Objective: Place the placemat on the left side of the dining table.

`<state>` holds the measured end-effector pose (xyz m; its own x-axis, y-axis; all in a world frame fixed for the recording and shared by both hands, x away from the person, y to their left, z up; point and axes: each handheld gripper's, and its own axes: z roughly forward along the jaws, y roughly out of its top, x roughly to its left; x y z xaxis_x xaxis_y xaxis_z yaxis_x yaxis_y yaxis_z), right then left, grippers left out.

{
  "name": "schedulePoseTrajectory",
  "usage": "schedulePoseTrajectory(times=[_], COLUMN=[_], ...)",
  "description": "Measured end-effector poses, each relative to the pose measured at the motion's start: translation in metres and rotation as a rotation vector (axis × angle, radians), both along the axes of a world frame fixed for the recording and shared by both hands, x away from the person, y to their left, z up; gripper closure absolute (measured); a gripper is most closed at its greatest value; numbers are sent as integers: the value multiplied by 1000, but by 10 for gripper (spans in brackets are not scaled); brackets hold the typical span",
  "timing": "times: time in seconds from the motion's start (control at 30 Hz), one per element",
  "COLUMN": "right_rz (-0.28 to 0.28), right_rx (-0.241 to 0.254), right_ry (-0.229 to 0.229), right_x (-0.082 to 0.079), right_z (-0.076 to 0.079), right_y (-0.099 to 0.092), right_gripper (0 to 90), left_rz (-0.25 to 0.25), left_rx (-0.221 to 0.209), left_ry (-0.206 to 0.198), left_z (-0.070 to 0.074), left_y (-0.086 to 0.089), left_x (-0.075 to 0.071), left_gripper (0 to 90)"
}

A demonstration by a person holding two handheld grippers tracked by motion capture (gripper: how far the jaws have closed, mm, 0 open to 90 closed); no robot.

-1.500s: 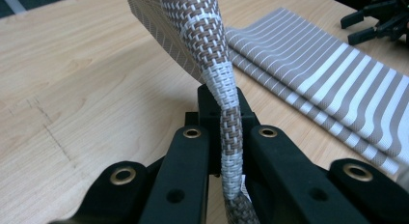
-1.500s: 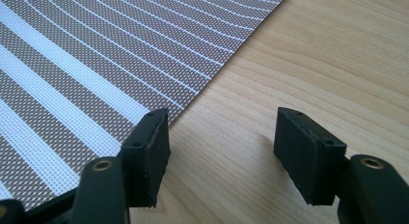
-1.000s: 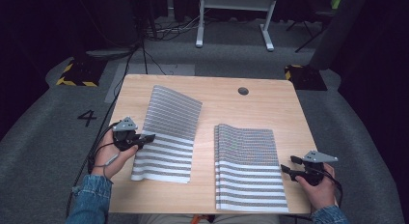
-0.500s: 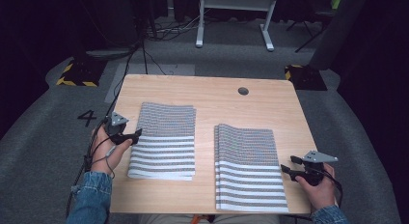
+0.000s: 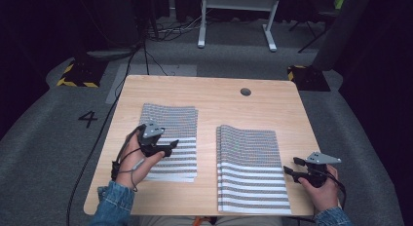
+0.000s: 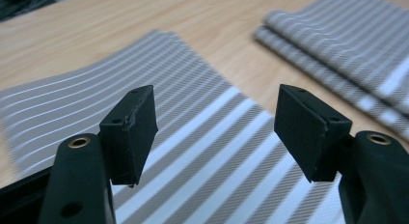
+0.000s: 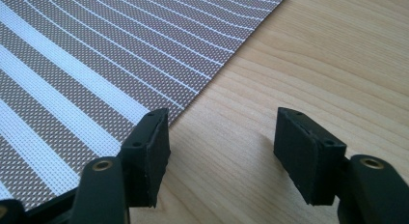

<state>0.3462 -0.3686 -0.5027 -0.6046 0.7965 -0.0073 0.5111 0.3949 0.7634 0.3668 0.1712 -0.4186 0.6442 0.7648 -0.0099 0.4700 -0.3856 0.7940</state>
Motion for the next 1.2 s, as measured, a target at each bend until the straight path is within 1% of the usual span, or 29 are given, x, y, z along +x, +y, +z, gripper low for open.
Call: schedulePoseTrajectory(times=[0.03,0.07,0.1,0.13,0.17,0.2,0.23,0.27,0.3,0.33,0.37,0.4,0.43,0.47,0.5,0.53,0.57,0.6,0.7,0.77,0.8,0.97,1.0,1.03,1.07,1.1,1.13,1.17,1.2], right_rz=[0,0,0,0,1,1,1,1,1,2,2,2,2,2,2,3,3,4,4,4,4,4,4,4,4,4,4,4,4], right_rx=[0,0,0,0,0,0,0,0,0,0,0,0,0,0,0,4,4,4,1,0,3,4,4,4,4,4,4,4,4], right_ry=[0,0,0,0,0,0,0,0,0,0,0,1,1,0,0,-2,-2,-2,0,0,-1,-2,-2,-2,-1,-2,-2,-2,0], right_x=[0,0,0,0,0,0,0,0,0,0,0,0,0,0,0,0,0,0,0,0,0,0,0,0,0,0,0,0,0], right_z=[0,0,0,0,0,0,0,0,0,0,0,0,0,0,0,0,0,0,0,0,0,0,0,0,0,0,0,0,0], right_y=[0,0,0,0,0,0,0,0,0,0,0,0,0,0,0,0,0,0,0,0,0,0,0,0,0,0,0,0,0], right_gripper=[378,378,378,378,378,377,377,377,377,377,377,376,376,376,376,376,376,375,375,375,375,375,375,375,375,375,375,375,375], left_rz=[-14,-37,-45,-45,-59,-58,-58,-64,-64,-71,-71,-78,-78,-55,-55,-44,-33,-29,-39,-59,-56,-49,-69,-69,-117,-148,-148,-208,-234], left_rx=[3,10,26,26,27,26,26,54,54,77,77,82,82,117,117,166,170,148,151,145,143,143,152,152,158,148,148,97,88], left_ry=[11,50,53,53,70,85,85,106,106,116,116,139,139,149,149,153,146,152,139,128,122,123,116,116,106,106,106,131,137], left_z=[-2,-10,-14,-14,-23,-26,-26,-37,-37,-45,-45,-56,-56,-64,-64,-70,-74,-75,-75,-75,-75,-74,-72,-72,-72,-72,-72,-73,-73], left_y=[-8,-24,-30,-30,-42,-47,-47,-58,-58,-66,-66,-73,-73,-77,-77,-76,-75,-74,-70,-67,-66,-59,-58,-58,-56,-54,-54,-51,-50], left_x=[0,1,2,2,6,6,6,9,9,12,12,16,16,18,18,21,22,22,21,22,22,22,20,20,16,14,14,5,2], left_gripper=[322,322,323,325,326,326,327,327,326,326,324,321,320,319,319,319,327,330,369,436,459,743,803,816,822,826,828,829,829])
